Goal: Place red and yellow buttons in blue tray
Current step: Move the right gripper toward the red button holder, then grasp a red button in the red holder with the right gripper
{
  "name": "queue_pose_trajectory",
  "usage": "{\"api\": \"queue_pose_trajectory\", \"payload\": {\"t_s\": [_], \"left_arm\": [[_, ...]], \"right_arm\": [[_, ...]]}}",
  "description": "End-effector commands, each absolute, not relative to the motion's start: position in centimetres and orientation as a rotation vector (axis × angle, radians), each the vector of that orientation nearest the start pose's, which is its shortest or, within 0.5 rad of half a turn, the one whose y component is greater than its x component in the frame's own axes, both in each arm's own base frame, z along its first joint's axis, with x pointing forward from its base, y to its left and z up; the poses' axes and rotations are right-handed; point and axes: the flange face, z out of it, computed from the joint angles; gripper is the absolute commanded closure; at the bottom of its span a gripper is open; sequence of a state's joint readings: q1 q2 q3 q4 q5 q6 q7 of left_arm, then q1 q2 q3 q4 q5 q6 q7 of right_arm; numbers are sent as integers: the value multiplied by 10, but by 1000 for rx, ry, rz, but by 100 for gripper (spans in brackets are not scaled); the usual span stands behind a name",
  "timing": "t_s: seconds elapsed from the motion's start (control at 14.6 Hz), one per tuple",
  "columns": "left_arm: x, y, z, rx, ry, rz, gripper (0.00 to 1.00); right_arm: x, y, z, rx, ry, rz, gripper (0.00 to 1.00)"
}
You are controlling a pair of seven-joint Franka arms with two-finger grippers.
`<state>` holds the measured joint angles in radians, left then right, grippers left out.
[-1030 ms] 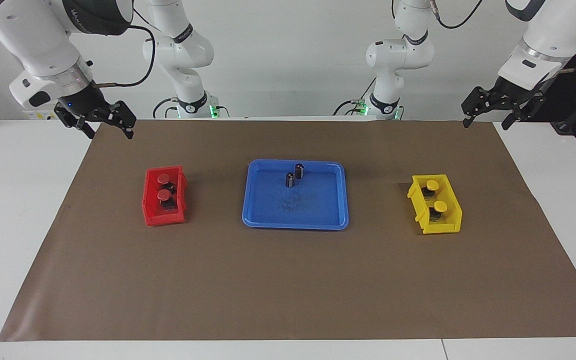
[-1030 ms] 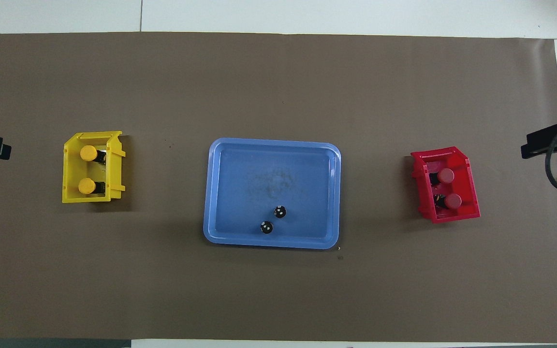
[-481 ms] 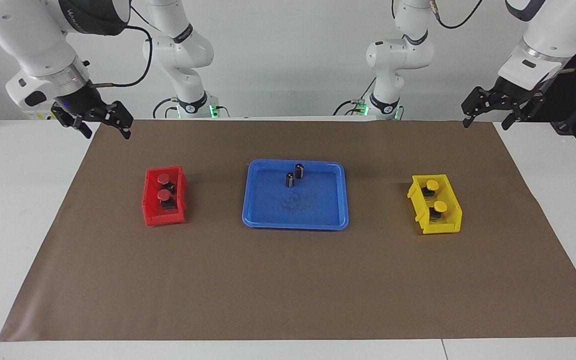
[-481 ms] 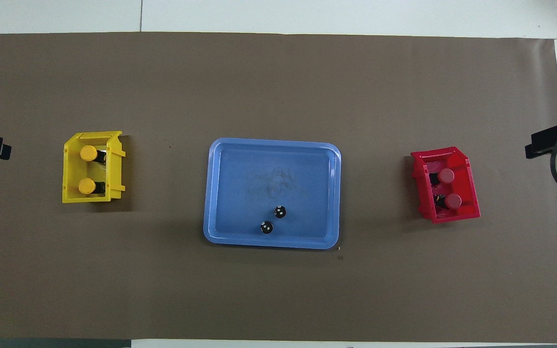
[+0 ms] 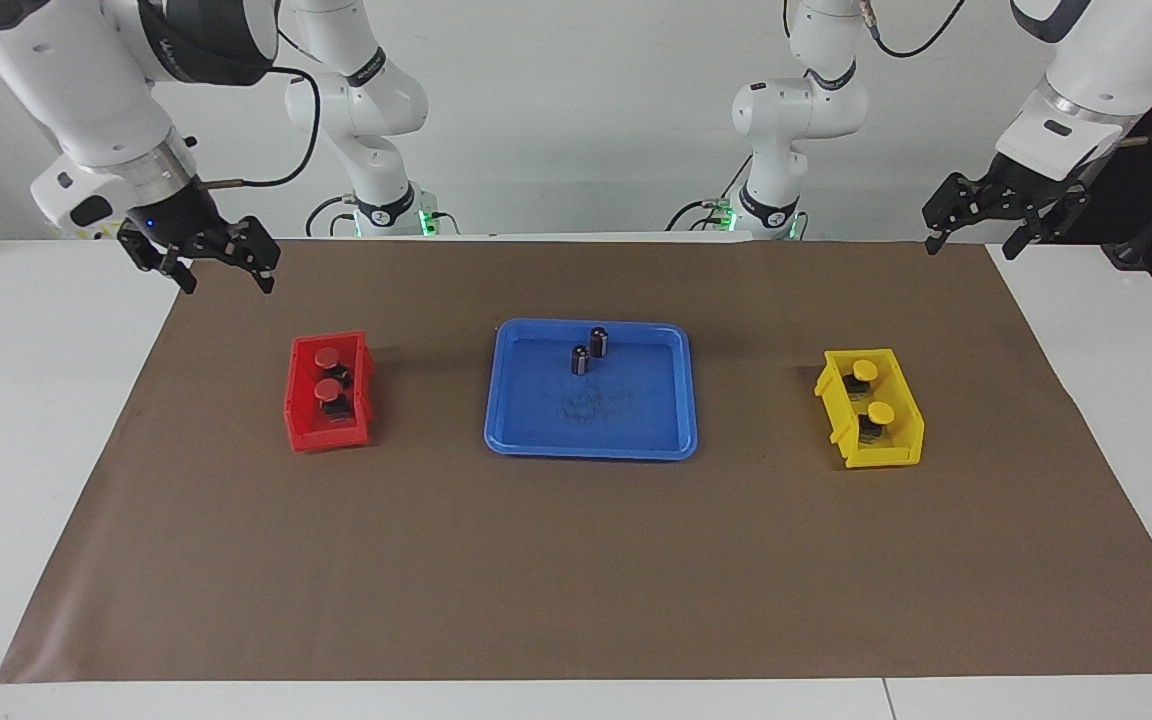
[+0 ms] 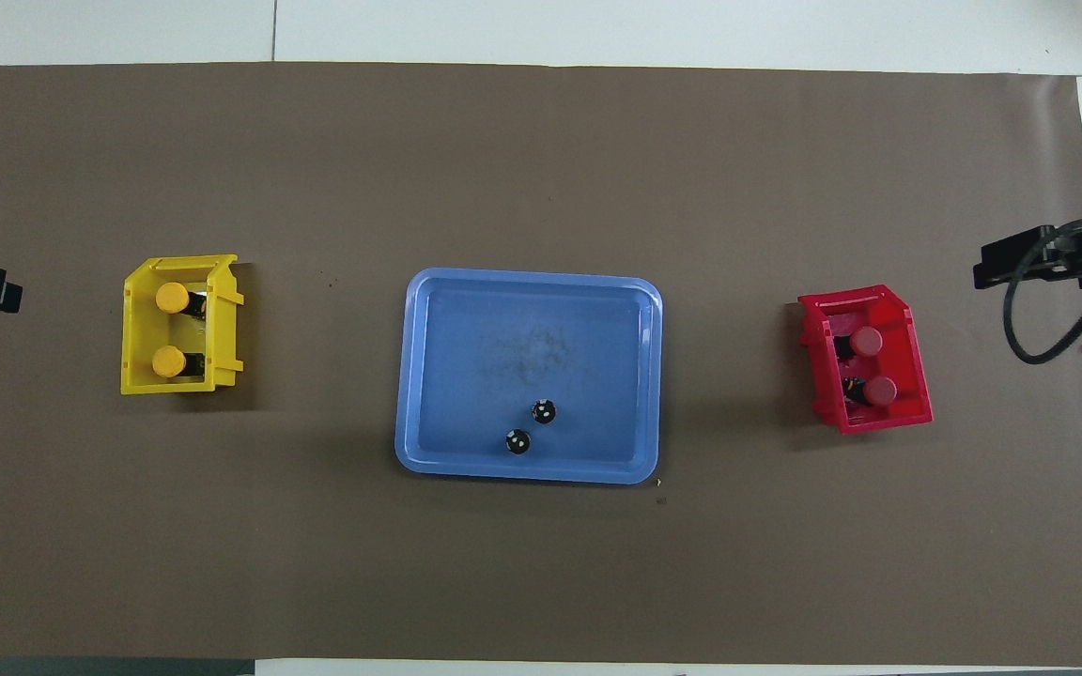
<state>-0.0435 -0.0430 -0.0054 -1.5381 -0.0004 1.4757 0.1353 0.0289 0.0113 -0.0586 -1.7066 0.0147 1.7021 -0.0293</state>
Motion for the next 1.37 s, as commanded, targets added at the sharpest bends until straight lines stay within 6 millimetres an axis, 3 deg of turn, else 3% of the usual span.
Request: {"api": "queue_pose_trajectory", "payload": {"t_s": [0.0, 0.27, 0.41, 0.76, 1.3], "left_arm": [[518, -24, 655, -3122, 304, 48, 0], [517, -24, 653, -3125, 298, 51, 0], [518, -25, 652, -3125, 269, 44, 0], [515, -22, 649, -3128, 237, 65, 0], [515, -13, 649, -3130, 216, 58, 0]], "right_arm": [[560, -12, 497, -3121, 13, 9, 6], [546, -12, 417, -3124, 1, -49, 18], [546, -11, 391, -3126, 1, -65, 23], [537, -9, 380, -3125, -2, -51, 32], [528, -8, 359, -3126, -29, -61, 34]]}}
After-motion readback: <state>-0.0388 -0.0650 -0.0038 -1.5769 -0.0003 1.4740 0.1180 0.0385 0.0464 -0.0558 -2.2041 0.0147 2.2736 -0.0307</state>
